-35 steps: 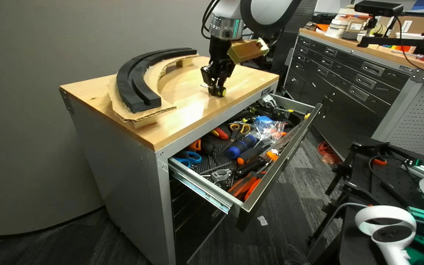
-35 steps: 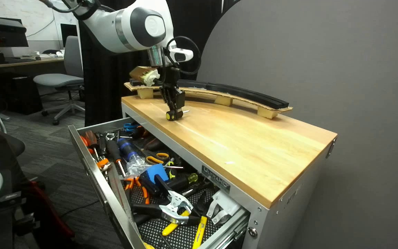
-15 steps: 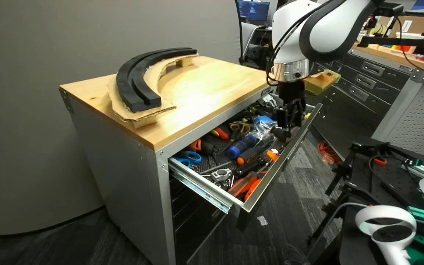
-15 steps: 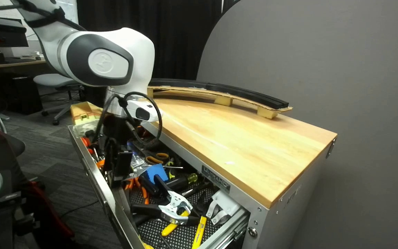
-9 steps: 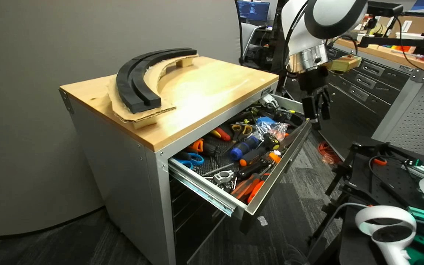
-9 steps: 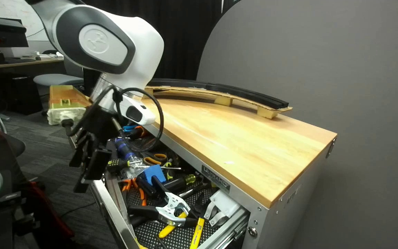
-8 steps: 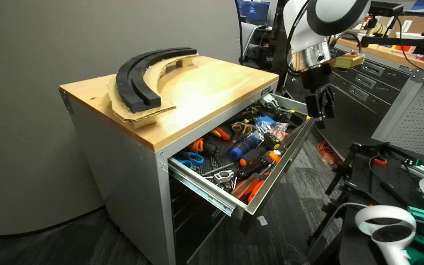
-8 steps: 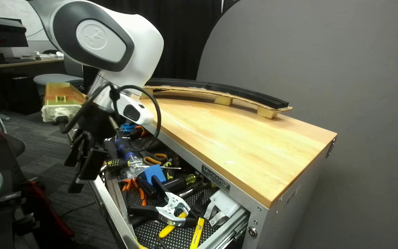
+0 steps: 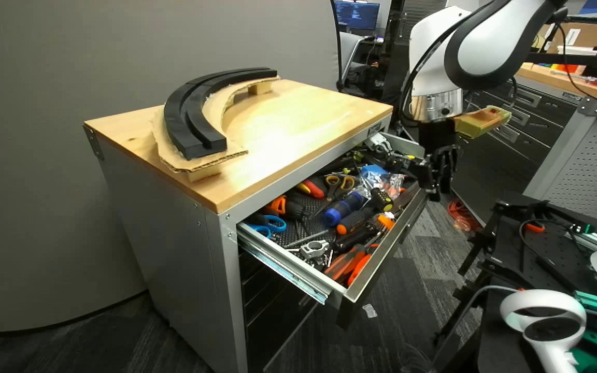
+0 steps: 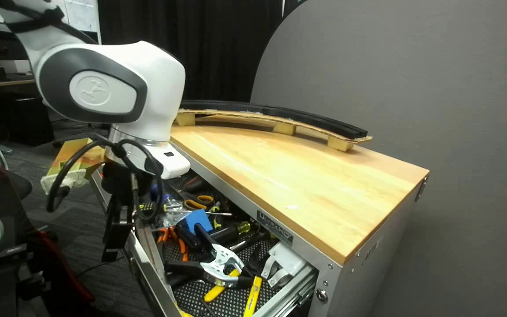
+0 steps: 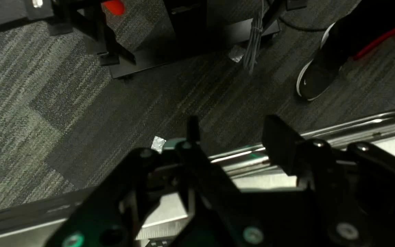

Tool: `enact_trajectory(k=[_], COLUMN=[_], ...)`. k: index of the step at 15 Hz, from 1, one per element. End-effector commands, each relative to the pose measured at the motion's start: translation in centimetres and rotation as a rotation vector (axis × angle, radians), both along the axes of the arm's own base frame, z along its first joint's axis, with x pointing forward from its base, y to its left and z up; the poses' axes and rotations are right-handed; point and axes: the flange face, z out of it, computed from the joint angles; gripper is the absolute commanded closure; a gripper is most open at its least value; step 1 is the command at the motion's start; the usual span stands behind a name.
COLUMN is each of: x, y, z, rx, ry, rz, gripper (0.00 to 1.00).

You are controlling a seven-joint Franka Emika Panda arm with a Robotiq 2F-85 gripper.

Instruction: Put the black object in the drawer and close it

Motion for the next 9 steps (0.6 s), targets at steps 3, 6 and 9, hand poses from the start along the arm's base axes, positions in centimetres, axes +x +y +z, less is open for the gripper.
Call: enact_trajectory(k=[3,6,9], x=[3.1,5.8,8.1], y=[2.5,3.8,4.8], z=[-1.2,-2.0,-2.5], rx=[-0.024,-0.013,-0.006], ry=[-0.261,-0.397,-0.504], rz=[-0.099,-0.126,-0.116], gripper=[0.95,1.0,1.0])
